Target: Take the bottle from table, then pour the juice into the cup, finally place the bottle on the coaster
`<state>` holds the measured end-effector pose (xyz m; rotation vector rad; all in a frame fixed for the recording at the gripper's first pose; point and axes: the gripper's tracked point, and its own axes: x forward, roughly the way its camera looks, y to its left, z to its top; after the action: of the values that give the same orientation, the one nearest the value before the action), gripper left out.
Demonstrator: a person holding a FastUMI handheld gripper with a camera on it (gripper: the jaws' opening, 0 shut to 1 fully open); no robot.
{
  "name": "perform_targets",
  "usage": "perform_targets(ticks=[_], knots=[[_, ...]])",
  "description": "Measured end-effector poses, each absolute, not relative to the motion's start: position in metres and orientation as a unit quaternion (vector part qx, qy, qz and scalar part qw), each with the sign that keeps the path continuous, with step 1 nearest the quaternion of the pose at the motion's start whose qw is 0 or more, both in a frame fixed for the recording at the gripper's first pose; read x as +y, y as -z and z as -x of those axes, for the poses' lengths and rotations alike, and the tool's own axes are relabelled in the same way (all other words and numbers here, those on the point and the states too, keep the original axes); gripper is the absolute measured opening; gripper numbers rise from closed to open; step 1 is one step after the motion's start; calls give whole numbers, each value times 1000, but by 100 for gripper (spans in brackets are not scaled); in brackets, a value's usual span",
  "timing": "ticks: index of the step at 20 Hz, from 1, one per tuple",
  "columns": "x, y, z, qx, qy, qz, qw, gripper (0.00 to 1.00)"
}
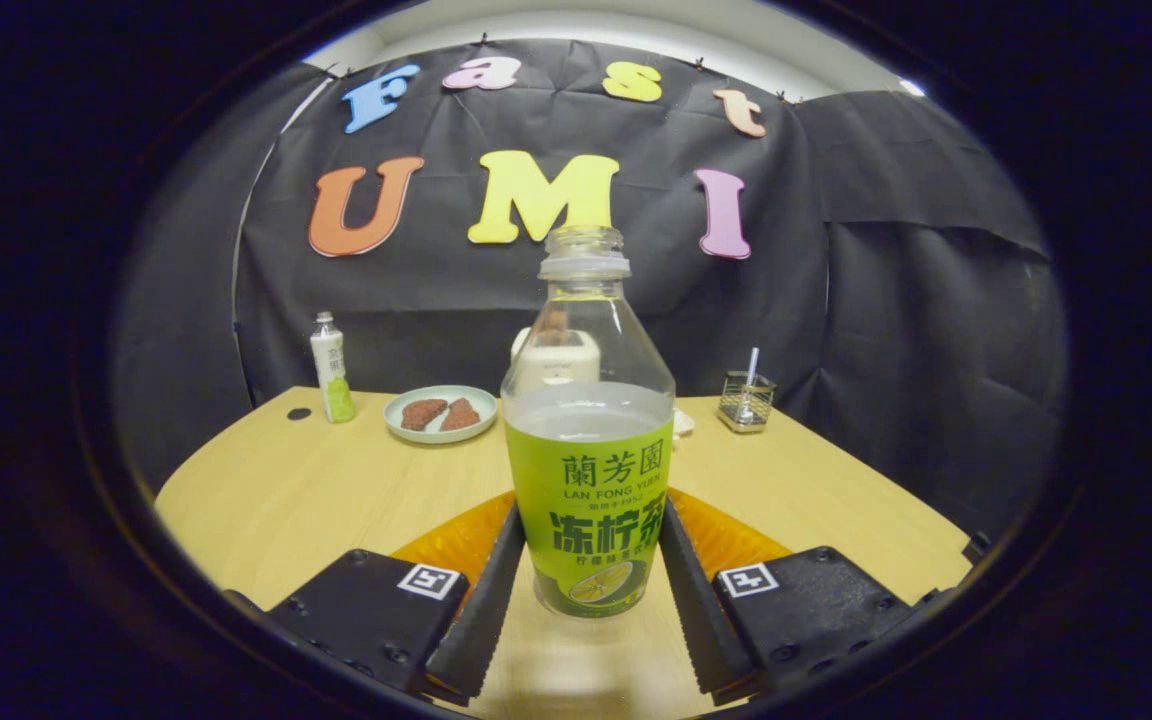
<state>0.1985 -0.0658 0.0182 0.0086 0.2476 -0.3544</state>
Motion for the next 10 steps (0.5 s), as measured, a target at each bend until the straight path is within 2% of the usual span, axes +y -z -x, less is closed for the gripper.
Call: perform_targets(ticks=[10], knots=[[-83,24,-234,150,163,-8,975,81]])
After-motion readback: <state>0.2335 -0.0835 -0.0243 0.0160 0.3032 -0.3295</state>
